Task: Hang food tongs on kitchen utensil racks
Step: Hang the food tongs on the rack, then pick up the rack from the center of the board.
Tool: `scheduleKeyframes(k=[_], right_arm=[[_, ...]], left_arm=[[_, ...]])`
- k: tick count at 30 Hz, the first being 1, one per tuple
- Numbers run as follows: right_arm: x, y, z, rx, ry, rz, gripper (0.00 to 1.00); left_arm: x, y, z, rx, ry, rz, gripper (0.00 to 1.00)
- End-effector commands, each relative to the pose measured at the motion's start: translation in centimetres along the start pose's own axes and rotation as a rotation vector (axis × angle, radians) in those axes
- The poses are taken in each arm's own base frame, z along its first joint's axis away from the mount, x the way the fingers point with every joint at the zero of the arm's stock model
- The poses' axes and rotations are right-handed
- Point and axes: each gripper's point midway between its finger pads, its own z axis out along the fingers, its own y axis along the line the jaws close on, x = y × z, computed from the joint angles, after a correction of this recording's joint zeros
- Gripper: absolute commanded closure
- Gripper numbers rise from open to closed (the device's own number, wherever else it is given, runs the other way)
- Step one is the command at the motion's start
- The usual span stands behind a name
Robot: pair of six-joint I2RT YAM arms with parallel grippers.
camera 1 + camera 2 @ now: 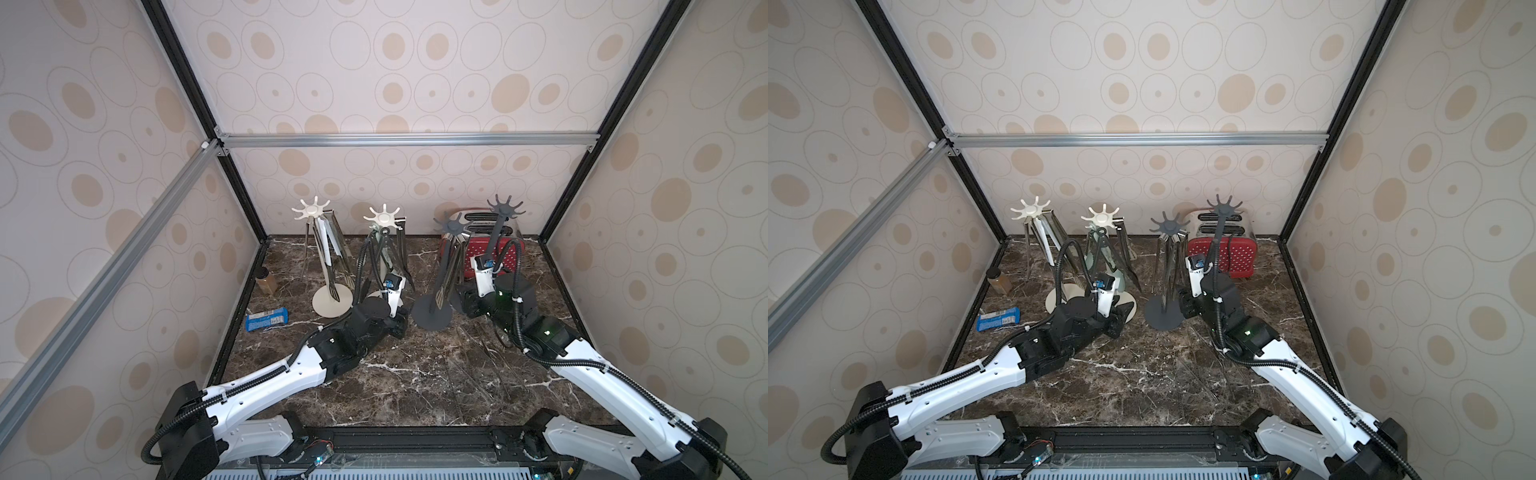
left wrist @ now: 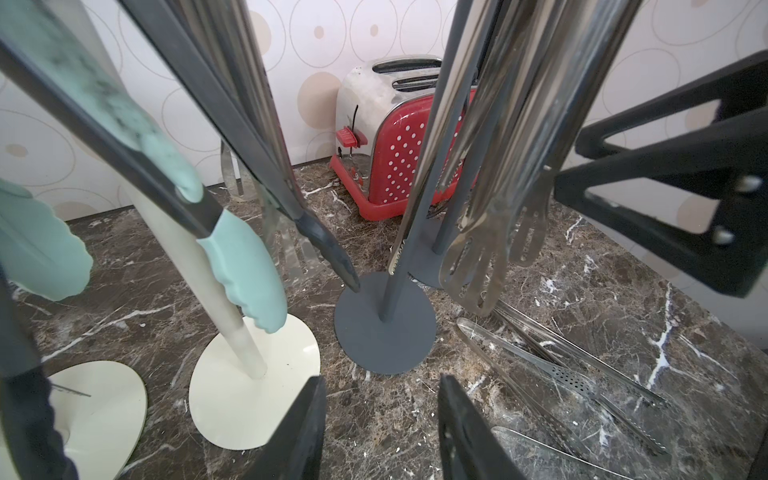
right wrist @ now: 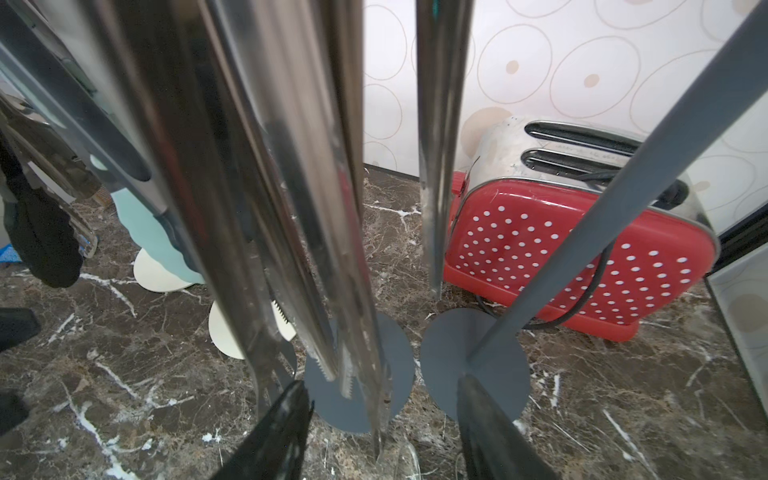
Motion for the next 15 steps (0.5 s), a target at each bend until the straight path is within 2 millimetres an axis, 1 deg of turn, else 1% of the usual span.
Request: scheduleKeyframes(k=[1, 5, 8, 11, 12, 13, 14, 15], right_arm=[[0.2, -1.3, -1.5, 0.058, -0.009, -0.009, 0.37], [-0.1, -3.5, -2.8, 0.143, -0.018, -0.041, 0.32], [0.0, -5.6, -3.0, 0.171, -0.007, 0.000, 0.31], [-0.1, -7.7, -2.5, 0.162, -0.012, 0.076, 0.31], [-0.3, -8.3, -2.1, 0.156, -0.016, 0.100, 0.31], [-0.6, -8.4, -1.8, 0.143, -0.020, 0.108, 0.31], [-0.7, -9.3, -1.2, 0.156, -0.018, 0.119, 0.31], [-0.9, -9.5, -0.5, 0.151, -0.019, 0.115, 0.30]], left_arm=[[-0.7, 0.3, -0.4, -0.001, -0.019, -0.024, 0.56], [-0.5, 0.3, -0.4, 0.001, -0.015, -0.024, 0.56], [-0.5, 0.3, -0.5, 0.006, -0.015, -0.023, 0.51], [-0.4, 0.1, -0.5, 0.016, -0.013, -0.022, 0.48], [-0.3, 0.1, -0.5, 0.017, -0.011, -0.021, 0.48], [-0.4, 0.1, -0.5, 0.017, -0.012, -0.022, 0.48], [-0.3, 0.1, -0.5, 0.018, -0.008, -0.022, 0.48], [-0.3, 0.1, -0.5, 0.019, -0.008, -0.023, 0.48]])
